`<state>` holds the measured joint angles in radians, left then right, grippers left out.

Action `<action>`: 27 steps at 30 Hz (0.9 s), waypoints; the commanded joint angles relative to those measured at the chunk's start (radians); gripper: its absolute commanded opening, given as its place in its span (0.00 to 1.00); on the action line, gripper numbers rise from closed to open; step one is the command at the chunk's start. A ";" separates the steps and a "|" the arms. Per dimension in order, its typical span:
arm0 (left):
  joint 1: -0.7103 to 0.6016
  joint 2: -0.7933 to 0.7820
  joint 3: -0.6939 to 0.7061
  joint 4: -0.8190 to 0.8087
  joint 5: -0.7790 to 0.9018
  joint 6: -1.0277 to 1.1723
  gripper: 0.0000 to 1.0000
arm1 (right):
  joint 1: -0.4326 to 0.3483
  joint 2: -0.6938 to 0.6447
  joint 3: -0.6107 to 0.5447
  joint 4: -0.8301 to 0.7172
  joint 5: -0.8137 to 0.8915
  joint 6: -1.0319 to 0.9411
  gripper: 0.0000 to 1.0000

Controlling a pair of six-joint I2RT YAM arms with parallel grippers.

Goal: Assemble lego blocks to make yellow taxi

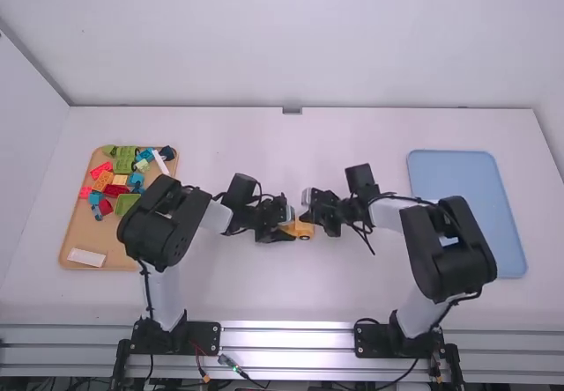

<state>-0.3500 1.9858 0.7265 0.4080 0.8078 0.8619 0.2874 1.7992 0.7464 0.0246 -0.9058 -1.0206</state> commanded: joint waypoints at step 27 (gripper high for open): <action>0.003 0.015 -0.007 -0.010 -0.039 0.018 0.44 | -0.002 0.103 -0.007 0.058 -0.006 0.030 0.00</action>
<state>-0.3496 1.9858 0.7265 0.4076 0.8074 0.8612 0.2852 1.8637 0.7467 0.0875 -0.9230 -1.0111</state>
